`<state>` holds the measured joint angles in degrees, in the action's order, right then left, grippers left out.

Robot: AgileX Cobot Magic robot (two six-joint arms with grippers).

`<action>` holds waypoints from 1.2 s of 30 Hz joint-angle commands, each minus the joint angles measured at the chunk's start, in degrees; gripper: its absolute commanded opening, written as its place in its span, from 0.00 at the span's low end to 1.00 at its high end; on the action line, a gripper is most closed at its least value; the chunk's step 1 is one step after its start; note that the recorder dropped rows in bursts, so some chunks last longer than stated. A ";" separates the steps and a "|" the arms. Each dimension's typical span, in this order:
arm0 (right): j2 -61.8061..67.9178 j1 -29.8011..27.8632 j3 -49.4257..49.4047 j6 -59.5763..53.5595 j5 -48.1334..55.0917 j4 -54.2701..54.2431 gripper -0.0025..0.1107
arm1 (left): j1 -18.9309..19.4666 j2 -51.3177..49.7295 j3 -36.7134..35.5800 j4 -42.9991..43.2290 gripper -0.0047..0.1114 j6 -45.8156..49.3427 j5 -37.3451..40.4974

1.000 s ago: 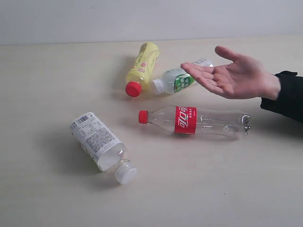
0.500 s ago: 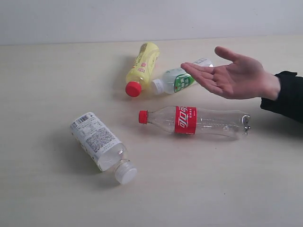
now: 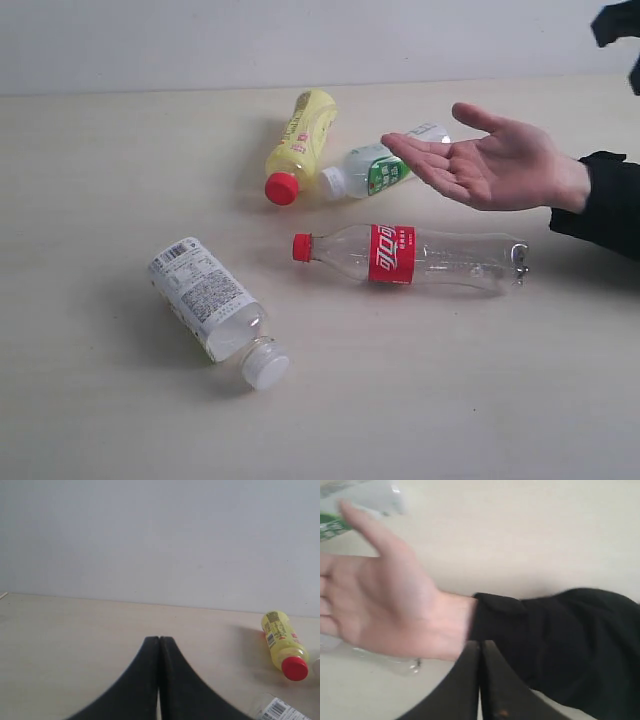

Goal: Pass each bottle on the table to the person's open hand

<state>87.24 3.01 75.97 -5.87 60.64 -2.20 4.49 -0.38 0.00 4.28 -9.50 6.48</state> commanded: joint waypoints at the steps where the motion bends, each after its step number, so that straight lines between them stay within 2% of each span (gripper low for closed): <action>1: 0.75 9.46 0.45 -0.25 0.68 0.27 0.02 | 0.07 0.38 0.00 0.07 0.04 0.06 -0.18; 9: 5.32 26.01 0.45 -7.21 -3.79 -8.21 0.05 | 0.07 0.38 0.00 0.07 0.04 0.06 -0.18; 13: 7.14 33.64 0.45 -8.08 -7.40 -8.41 0.16 | 0.07 0.38 0.00 0.07 0.04 0.06 -0.18; 17: 9.94 38.75 0.45 -8.08 -11.03 -8.28 0.34 | 0.07 0.38 0.00 0.07 0.04 0.06 -0.18; 21: 13.96 42.37 0.45 -7.72 -13.33 -8.28 0.55 | 0.07 0.38 0.00 0.07 0.04 0.06 -0.18; 22: 14.83 42.93 0.45 -7.53 -14.24 -8.28 0.58 | 0.07 0.38 0.00 0.07 0.04 0.06 -0.18; 28: 20.64 45.49 0.57 -5.50 -21.65 -8.28 0.65 | 0.07 0.38 0.00 0.07 0.04 0.06 -0.18; 31: 23.51 45.98 2.25 -4.40 -21.76 -8.15 0.68 | 0.07 0.38 0.00 0.07 0.04 0.06 -0.18; 36: 27.33 46.30 6.14 -4.08 -21.90 -9.54 0.69 | 0.07 0.38 0.00 0.07 0.04 0.06 -0.18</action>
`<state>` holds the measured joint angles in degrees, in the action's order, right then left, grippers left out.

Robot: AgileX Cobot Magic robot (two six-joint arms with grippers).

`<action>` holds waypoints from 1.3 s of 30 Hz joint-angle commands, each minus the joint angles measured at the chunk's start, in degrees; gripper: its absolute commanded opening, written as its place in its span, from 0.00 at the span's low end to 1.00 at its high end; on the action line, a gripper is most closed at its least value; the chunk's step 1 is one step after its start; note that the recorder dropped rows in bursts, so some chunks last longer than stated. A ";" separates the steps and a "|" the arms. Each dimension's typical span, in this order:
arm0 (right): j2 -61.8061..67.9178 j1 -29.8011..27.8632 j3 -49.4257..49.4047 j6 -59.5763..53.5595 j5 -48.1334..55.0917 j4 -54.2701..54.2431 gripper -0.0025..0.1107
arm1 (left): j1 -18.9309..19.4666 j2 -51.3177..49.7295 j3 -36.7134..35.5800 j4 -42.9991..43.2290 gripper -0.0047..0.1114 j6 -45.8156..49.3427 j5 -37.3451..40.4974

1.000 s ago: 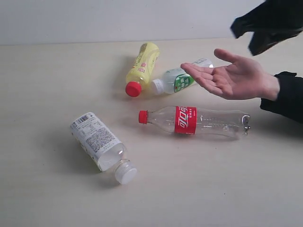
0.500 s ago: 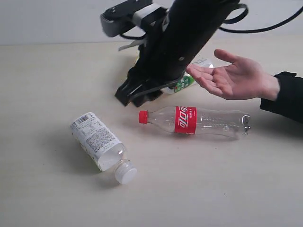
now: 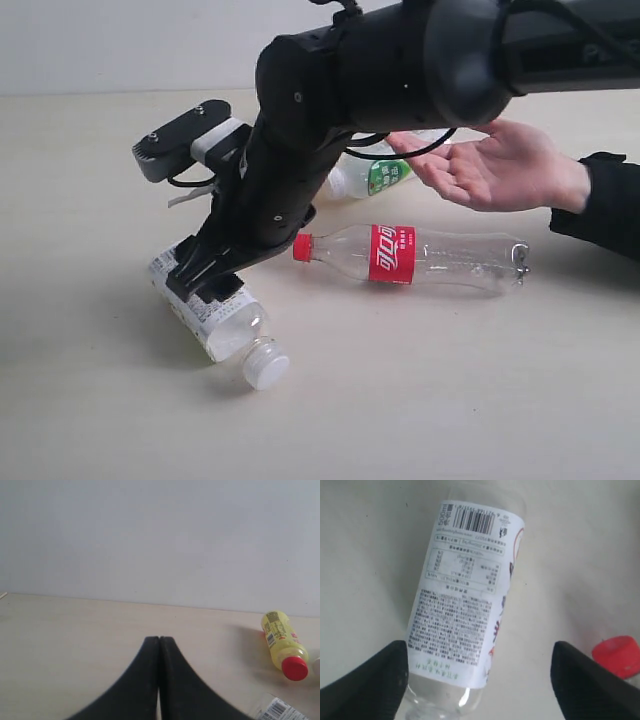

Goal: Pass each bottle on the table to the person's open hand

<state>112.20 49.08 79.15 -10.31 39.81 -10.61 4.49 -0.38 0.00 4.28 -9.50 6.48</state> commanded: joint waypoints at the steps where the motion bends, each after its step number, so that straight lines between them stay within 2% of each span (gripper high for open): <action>1: 3.00 0.23 3.73 0.36 -1.07 -1.39 0.69 | 0.07 0.38 0.00 0.07 0.04 0.06 -0.18; 8: 6.47 0.23 6.60 0.36 -0.44 -1.39 0.69 | 0.07 0.38 0.00 0.07 0.04 0.06 -0.18; 33: 12.68 1.57 6.56 -1.21 0.11 -2.48 0.68 | 0.07 0.38 0.00 0.07 0.04 0.06 -0.18; 36: 12.68 1.57 6.56 -1.07 0.33 -2.48 0.63 | 0.07 0.38 0.00 0.07 0.04 0.06 -0.18; 38: 12.68 1.57 6.56 -0.16 1.03 -2.07 0.48 | 0.07 0.38 0.00 0.07 0.04 0.06 -0.18; 39: 12.68 1.57 6.56 -0.07 1.60 -1.62 0.36 | 0.07 0.38 0.00 0.07 0.04 0.06 -0.18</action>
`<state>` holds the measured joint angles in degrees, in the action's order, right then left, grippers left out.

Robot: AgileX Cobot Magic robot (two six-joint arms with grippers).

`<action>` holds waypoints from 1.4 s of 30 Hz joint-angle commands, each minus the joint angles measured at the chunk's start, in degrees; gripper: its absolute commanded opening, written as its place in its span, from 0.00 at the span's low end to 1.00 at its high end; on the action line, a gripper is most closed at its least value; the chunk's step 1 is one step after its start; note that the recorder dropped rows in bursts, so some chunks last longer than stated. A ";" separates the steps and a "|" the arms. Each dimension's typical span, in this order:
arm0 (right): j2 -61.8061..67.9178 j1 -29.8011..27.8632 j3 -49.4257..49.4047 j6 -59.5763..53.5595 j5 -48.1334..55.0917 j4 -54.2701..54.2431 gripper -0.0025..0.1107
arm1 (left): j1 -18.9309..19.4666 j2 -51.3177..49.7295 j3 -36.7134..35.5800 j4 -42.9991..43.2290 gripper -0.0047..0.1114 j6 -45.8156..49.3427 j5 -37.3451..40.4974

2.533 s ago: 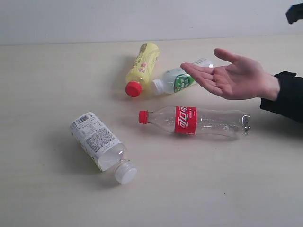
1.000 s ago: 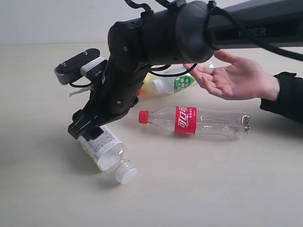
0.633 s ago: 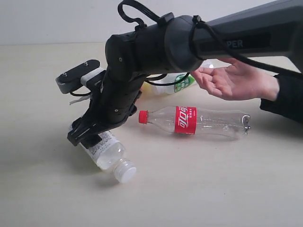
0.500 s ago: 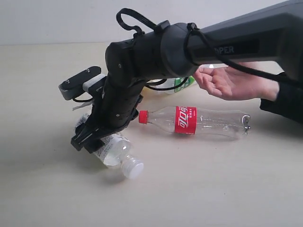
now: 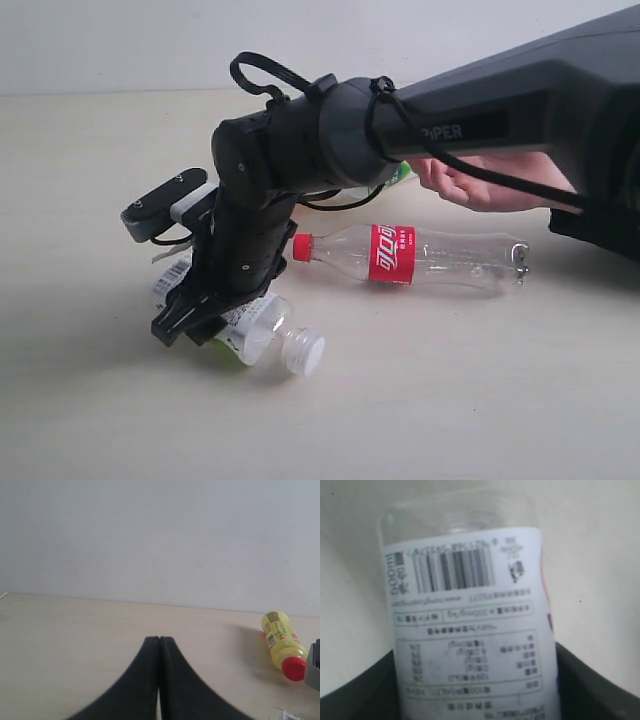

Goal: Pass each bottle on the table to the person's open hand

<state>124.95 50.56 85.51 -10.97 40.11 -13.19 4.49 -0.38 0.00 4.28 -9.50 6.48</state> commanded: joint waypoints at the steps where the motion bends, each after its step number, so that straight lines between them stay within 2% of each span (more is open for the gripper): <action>1: -0.17 0.09 0.20 0.59 1.59 1.46 0.28 | 0.07 0.38 0.00 0.07 0.04 0.06 -0.18; 2: -0.40 0.09 0.20 0.59 1.72 1.81 0.13 | 0.07 0.38 0.00 0.07 0.04 0.06 -0.18; 4: -1.83 0.09 0.20 0.59 1.72 1.67 0.02 | 0.07 0.38 0.00 0.07 0.04 0.06 -0.18; 8: -9.31 0.09 1.45 0.44 6.51 2.49 0.02 | 0.07 0.38 0.00 0.07 0.04 0.06 -0.18; 11: -17.42 -1.20 5.58 4.05 13.82 9.80 0.02 | 0.07 0.38 0.00 0.07 0.04 0.06 -0.18; 17: -23.75 -13.52 8.90 10.66 24.54 10.71 0.02 | 0.07 0.38 0.00 0.07 0.04 0.06 -0.18; 18: -24.00 -17.86 8.90 12.23 26.36 11.07 0.02 | 0.07 0.38 0.00 0.07 0.04 0.06 -0.18; 20: -24.00 -22.85 8.90 15.42 26.57 12.22 0.02 | 0.07 0.38 0.00 0.07 0.04 0.06 -0.18; 24: -22.53 -28.06 8.79 19.56 27.85 13.89 0.02 | 0.07 0.38 0.00 0.07 0.04 0.06 -0.18; 27: -20.67 -28.49 7.37 24.39 27.36 20.31 0.02 | 0.07 0.38 0.00 0.07 0.04 0.06 -0.18; 34: -20.14 -28.49 -0.36 27.32 18.43 22.27 0.02 | 0.07 0.38 0.00 0.07 0.04 0.06 -0.18; 42: -20.14 -28.49 -4.04 28.13 15.32 22.18 0.02 | 0.07 0.38 0.00 0.07 0.04 0.06 -0.18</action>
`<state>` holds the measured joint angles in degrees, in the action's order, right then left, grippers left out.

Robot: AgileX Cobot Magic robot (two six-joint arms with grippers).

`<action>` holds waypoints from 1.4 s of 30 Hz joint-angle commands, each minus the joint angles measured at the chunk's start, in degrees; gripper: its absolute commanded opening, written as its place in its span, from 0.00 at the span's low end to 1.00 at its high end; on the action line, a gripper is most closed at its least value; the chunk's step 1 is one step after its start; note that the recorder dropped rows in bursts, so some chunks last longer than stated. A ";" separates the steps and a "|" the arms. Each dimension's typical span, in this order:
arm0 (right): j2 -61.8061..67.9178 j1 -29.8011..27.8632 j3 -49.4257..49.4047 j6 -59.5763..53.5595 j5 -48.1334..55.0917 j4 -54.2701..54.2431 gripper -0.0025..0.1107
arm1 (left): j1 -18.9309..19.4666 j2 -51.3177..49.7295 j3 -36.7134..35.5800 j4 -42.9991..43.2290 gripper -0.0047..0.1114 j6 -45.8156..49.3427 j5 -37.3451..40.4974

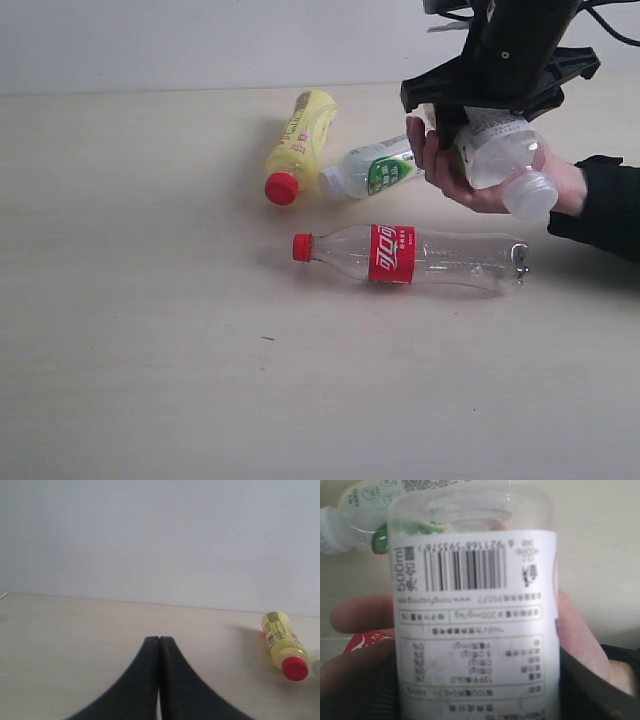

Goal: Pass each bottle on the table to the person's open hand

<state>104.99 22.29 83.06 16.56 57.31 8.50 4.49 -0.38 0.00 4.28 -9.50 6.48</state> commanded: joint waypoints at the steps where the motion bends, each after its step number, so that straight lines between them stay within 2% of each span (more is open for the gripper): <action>1: -0.18 -0.22 -1.92 0.60 -2.05 0.49 0.02 | 0.07 0.38 0.00 0.07 0.04 0.06 -0.18; 4: -0.18 -0.22 -2.69 0.60 -2.98 0.70 0.03 | 0.07 0.38 0.00 0.07 0.04 0.06 -0.18; 6: -0.18 -0.22 -2.69 0.60 -2.98 0.70 0.09 | 0.07 0.38 0.00 0.07 0.04 0.06 -0.18; 10: -0.18 -0.22 -2.69 0.60 -2.98 0.49 0.31 | 0.07 0.38 0.00 0.07 0.04 0.06 -0.18; 14: -0.18 -0.22 -2.69 1.55 -2.85 0.49 0.61 | 0.07 0.38 0.00 0.07 0.04 0.06 -0.18; 17: -0.18 -0.22 -2.69 1.55 -2.84 0.49 0.74 | 0.07 0.38 0.00 0.07 0.04 0.06 -0.18; 20: -0.18 -0.22 -2.69 1.55 -2.84 0.60 0.79 | 0.07 0.38 0.00 0.07 0.04 0.06 -0.18; 28: -2.56 -0.22 -2.69 1.55 -3.08 3.86 0.79 | 0.07 0.38 0.00 0.07 0.04 0.06 -0.18; 37: -14.07 -0.22 -2.69 1.65 -2.24 7.09 0.77 | 0.07 0.38 0.00 0.07 0.04 0.06 -0.18; 39: -17.54 -0.22 -2.77 0.55 -2.35 7.09 0.68 | 0.07 0.38 0.00 0.07 0.04 0.06 -0.18; 40: -18.96 -0.22 -2.93 -0.74 -2.47 6.44 0.58 | 0.07 0.38 0.00 0.07 0.04 0.06 -0.18; 42: -23.15 -0.22 -4.54 -1.02 -3.79 6.32 0.31 | 0.07 0.38 0.00 0.07 0.04 0.06 -0.18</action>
<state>86.97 22.29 80.05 16.77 54.76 14.85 4.49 -0.38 0.00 4.28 -9.50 6.48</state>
